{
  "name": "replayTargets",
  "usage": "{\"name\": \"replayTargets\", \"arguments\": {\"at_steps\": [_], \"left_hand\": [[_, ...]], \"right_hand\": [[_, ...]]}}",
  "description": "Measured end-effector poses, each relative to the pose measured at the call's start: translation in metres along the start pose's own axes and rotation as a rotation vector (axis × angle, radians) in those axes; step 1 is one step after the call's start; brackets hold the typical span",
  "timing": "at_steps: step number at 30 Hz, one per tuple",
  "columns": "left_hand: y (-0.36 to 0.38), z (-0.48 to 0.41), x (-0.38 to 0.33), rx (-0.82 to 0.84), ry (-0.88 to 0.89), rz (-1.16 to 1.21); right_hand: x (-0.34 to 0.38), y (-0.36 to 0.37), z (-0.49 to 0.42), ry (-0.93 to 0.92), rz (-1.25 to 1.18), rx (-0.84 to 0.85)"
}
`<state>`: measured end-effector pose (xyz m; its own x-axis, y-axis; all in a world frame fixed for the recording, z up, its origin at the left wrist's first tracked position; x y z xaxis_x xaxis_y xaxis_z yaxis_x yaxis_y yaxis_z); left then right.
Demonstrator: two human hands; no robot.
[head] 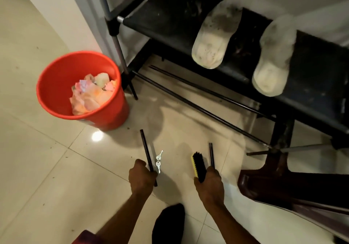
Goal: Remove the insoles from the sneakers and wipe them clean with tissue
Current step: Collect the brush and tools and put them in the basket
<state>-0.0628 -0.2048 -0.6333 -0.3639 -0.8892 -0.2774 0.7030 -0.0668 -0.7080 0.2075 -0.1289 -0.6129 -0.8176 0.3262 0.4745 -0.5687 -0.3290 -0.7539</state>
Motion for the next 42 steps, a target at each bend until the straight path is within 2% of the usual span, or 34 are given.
{"name": "replayTargets", "arguments": {"at_steps": [10,15,20,28,31,34,38,42], "left_hand": [[0.007,0.015,0.001,0.05,0.046,-0.02],[0.012,0.011,0.009,0.064,0.042,-0.051],[-0.012,0.037,-0.031,0.06,0.119,-0.035],[-0.165,0.178,-0.104,-0.027,0.333,0.02],[-0.225,0.247,-0.121,-0.004,0.415,0.07],[-0.28,0.322,-0.141,-0.076,0.551,0.072],[-0.33,0.414,-0.197,-0.129,0.689,0.081],[-0.329,0.513,-0.292,-0.11,0.882,0.073]], "right_hand": [[-0.008,0.014,0.012,0.016,0.094,0.042],[-0.013,0.021,0.011,0.015,0.045,0.038],[0.007,-0.027,0.017,-0.007,0.002,-0.016],[0.105,-0.199,0.1,-0.135,0.005,-0.122],[0.138,-0.261,0.155,-0.225,-0.055,-0.165],[0.162,-0.325,0.216,-0.336,-0.167,-0.224],[0.179,-0.44,0.281,-0.451,-0.301,-0.44],[0.153,-0.585,0.329,-0.45,-0.36,-0.682]]}}
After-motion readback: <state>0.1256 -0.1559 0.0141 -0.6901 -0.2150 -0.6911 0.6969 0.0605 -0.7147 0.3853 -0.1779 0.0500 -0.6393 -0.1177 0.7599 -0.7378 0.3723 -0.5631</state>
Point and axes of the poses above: each hand's wrist, its own z-axis away from the middle knuckle, its own y-axis out of the palm, x = y × z, the point moved 8 cm from there along -z, towards the middle knuckle, and after that the axes turned 11 degrees about -z, right-handed, at the moved point
